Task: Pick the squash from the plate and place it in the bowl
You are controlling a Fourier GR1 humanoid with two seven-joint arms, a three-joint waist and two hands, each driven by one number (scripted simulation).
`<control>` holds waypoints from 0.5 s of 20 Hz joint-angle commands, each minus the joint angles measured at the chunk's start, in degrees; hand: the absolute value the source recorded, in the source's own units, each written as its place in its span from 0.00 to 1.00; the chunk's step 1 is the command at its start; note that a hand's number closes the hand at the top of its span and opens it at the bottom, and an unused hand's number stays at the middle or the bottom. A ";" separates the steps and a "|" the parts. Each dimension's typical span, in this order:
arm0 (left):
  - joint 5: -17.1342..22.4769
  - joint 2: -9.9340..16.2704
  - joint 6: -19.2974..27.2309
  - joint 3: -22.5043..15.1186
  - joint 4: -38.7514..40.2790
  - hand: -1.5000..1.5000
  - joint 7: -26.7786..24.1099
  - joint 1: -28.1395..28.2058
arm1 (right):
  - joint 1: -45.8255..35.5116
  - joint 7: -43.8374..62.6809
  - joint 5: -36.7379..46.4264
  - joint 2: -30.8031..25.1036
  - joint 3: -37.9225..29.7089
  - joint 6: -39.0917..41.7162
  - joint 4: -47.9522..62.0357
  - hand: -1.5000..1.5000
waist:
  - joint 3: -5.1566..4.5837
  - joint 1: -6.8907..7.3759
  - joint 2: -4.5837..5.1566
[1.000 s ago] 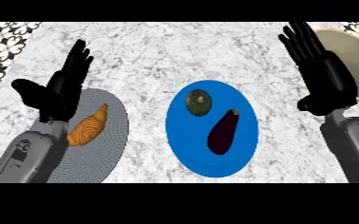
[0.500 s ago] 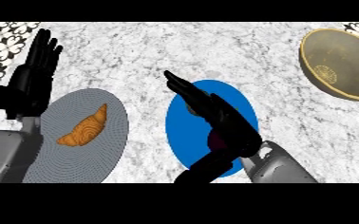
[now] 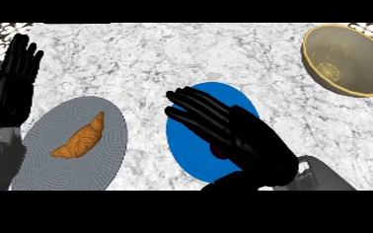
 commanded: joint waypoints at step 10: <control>-1.41 -1.59 0.22 -0.97 -3.19 0.50 0.83 1.04 | -15.31 27.48 -8.09 -15.02 -3.25 31.33 -6.47 0.00 | -0.03 0.90 0.16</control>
